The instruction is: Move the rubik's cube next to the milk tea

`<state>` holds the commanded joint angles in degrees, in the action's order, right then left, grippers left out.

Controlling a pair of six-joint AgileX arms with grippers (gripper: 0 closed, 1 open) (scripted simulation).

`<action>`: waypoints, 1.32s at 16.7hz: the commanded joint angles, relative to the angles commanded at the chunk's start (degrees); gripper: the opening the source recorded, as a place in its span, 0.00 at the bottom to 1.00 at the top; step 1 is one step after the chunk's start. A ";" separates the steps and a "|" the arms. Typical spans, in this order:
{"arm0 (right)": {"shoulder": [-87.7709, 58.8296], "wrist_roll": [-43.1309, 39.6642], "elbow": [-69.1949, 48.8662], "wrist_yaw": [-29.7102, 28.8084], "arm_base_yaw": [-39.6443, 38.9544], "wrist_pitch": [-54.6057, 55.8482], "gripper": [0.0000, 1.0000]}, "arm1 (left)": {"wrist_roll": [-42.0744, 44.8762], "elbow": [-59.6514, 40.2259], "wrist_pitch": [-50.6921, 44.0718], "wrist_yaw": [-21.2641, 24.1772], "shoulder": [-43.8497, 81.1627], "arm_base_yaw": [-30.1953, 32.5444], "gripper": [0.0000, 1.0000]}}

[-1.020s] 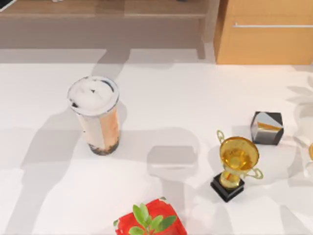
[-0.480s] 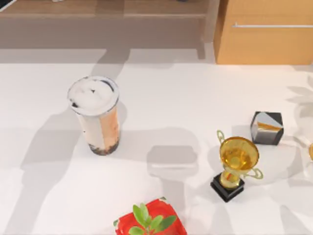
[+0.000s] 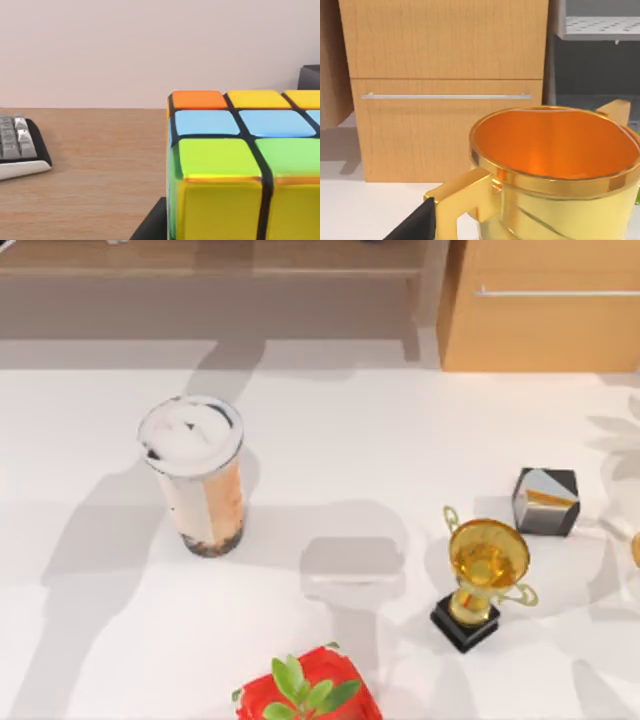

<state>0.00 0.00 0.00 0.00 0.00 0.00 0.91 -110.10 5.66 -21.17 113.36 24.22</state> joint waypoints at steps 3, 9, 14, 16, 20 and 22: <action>0.00 0.00 0.00 0.00 0.00 0.00 1.00 | 0.06 -0.82 -1.68 -0.15 0.59 -0.21 0.00; 0.00 0.00 0.00 0.00 0.00 0.00 1.00 | 0.21 -0.98 -2.59 0.40 0.01 -0.40 0.00; 0.00 0.00 0.00 0.00 0.00 0.00 1.00 | 0.80 -1.31 -14.65 9.55 -9.68 -3.97 0.00; 0.00 0.00 0.00 0.00 0.00 0.00 1.00 | 1.06 0.01 -23.61 14.43 -14.54 -6.67 0.00; 0.00 0.00 0.00 0.00 0.00 0.00 1.00 | 0.85 6.58 -45.41 21.97 -18.94 -13.24 0.00; 0.00 0.00 0.00 0.00 0.00 0.00 1.00 | 0.24 11.24 -54.10 23.80 -17.90 -16.31 0.00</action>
<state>0.00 0.00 0.00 0.00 0.00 0.00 1.14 -98.86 -48.45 2.62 95.46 7.91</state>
